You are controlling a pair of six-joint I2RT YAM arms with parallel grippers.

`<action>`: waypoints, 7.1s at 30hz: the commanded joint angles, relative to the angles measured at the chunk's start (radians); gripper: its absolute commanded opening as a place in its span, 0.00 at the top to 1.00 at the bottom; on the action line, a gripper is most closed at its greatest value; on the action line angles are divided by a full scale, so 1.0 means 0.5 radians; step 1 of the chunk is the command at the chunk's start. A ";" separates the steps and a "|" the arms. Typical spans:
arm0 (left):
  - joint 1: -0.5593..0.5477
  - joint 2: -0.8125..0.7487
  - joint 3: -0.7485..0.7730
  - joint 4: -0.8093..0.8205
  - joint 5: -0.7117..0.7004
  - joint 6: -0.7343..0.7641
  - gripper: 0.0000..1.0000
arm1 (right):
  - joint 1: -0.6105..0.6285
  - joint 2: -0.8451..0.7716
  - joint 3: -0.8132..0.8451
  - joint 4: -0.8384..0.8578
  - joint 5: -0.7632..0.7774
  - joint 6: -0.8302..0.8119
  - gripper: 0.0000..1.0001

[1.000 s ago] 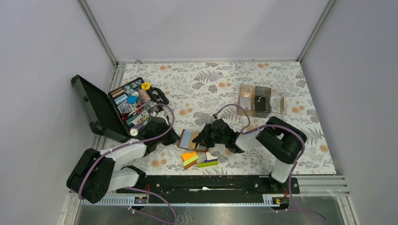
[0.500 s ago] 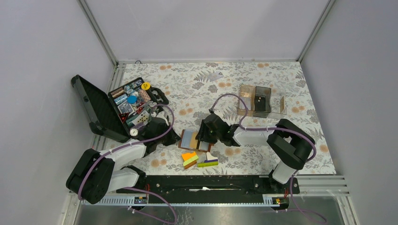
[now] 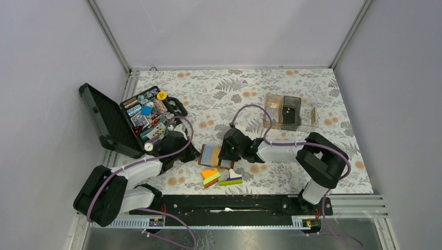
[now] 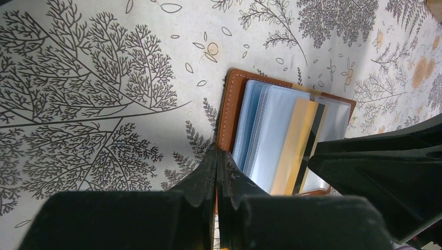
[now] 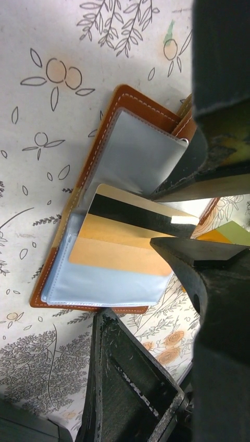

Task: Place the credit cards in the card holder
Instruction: Insert the credit card into the card holder, then pick up the credit card from the storage box.

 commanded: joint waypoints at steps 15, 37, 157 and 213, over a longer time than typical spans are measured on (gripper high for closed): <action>0.001 -0.048 -0.018 0.092 0.063 -0.004 1.00 | 0.047 0.205 0.235 0.126 -0.050 0.111 0.65; 0.002 -0.145 -0.055 0.109 0.038 -0.069 1.00 | 0.063 0.133 0.318 0.179 -0.005 0.117 0.66; 0.563 -0.760 1.015 -1.392 -0.206 0.854 0.01 | -2.073 0.279 1.128 -1.203 0.940 -1.538 0.66; 0.286 -1.026 -0.064 0.587 1.041 -0.541 0.12 | -0.889 -1.271 -0.398 0.908 -0.978 -0.231 1.00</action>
